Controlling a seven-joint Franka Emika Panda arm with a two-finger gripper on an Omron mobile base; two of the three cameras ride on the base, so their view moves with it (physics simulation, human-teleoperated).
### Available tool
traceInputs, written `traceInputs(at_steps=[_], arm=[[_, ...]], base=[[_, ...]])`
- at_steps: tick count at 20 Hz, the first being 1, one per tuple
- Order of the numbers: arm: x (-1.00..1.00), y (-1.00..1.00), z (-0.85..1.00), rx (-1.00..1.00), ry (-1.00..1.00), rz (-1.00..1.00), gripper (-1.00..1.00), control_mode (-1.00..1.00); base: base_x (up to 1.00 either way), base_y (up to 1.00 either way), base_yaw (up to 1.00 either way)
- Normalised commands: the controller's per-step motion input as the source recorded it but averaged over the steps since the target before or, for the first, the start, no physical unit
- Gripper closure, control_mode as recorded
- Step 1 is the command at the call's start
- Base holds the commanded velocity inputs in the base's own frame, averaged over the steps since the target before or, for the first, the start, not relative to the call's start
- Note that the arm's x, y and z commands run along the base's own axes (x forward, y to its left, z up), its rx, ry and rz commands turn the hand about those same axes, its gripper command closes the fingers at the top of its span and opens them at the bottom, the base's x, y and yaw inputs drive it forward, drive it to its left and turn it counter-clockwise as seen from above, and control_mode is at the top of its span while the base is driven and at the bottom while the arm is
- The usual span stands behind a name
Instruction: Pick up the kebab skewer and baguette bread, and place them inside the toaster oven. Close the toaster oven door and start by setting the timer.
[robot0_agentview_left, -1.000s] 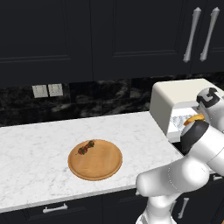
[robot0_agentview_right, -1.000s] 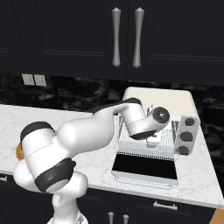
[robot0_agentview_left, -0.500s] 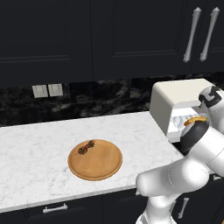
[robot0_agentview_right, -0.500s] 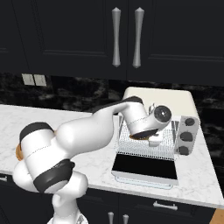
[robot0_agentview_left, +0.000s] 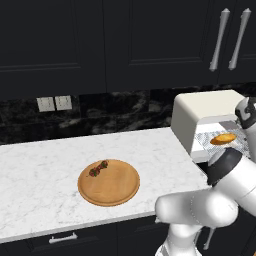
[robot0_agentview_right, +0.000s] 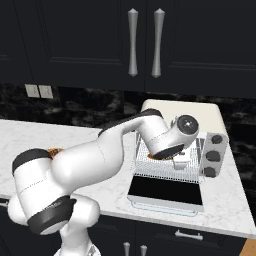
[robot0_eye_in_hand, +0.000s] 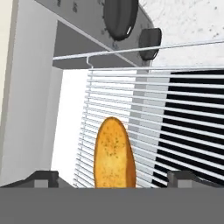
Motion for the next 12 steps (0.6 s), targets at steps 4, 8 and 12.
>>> traceInputs(at_steps=[4,8,12], arm=[[-0.96,0.96,-0.20,-0.17,0.00,0.16,-1.00,-1.00],[-0.52,1.00,0.03,-0.15,0.00,0.14,-1.00,-1.00],[-0.01,1.00,0.20,-0.12,0.03,0.16,-1.00,-1.00]], base=[[0.00,0.00,0.00],[0.00,0.00,0.00],[0.00,0.00,0.00]])
